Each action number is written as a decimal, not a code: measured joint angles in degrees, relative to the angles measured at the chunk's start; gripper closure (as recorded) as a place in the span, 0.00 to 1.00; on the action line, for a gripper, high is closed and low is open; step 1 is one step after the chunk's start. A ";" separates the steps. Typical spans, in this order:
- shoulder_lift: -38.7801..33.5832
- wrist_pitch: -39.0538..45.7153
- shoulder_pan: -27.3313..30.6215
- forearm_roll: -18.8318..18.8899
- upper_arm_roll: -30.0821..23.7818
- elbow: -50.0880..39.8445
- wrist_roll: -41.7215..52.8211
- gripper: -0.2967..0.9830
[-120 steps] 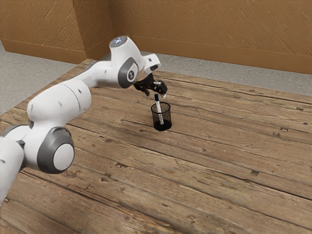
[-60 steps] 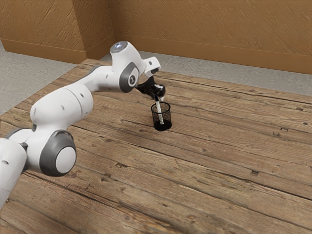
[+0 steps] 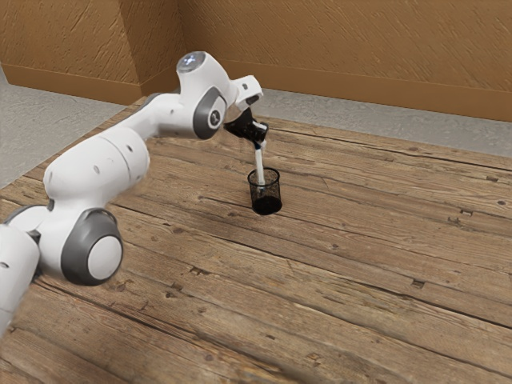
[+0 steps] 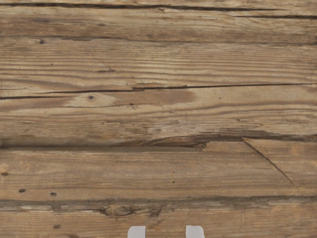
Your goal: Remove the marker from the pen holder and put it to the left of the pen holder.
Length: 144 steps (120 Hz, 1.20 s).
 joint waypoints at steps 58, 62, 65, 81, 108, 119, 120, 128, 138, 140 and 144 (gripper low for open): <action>-6.83 -21.97 2.62 1.62 5.50 -0.46 0.14 0.84; -6.81 -24.86 2.67 1.70 5.62 -0.45 0.25 0.84; -6.79 -26.85 2.69 1.74 5.68 -0.43 0.35 0.84; -5.52 -34.06 2.72 1.87 5.83 -0.50 0.88 0.85; -3.65 -39.00 3.32 1.77 5.65 -0.50 1.70 0.85; -3.35 -39.56 3.07 1.81 5.68 -0.38 1.97 0.84; -3.34 -39.56 3.00 1.83 5.69 -0.37 1.99 0.83; -3.30 -39.59 2.68 1.74 5.75 -0.36 2.17 0.71; -3.29 -39.62 2.64 1.60 5.78 -0.44 2.37 0.56; -3.29 -39.61 2.64 1.58 5.78 -0.45 2.40 0.54; -3.29 -39.60 2.65 1.55 5.78 -0.47 2.47 0.50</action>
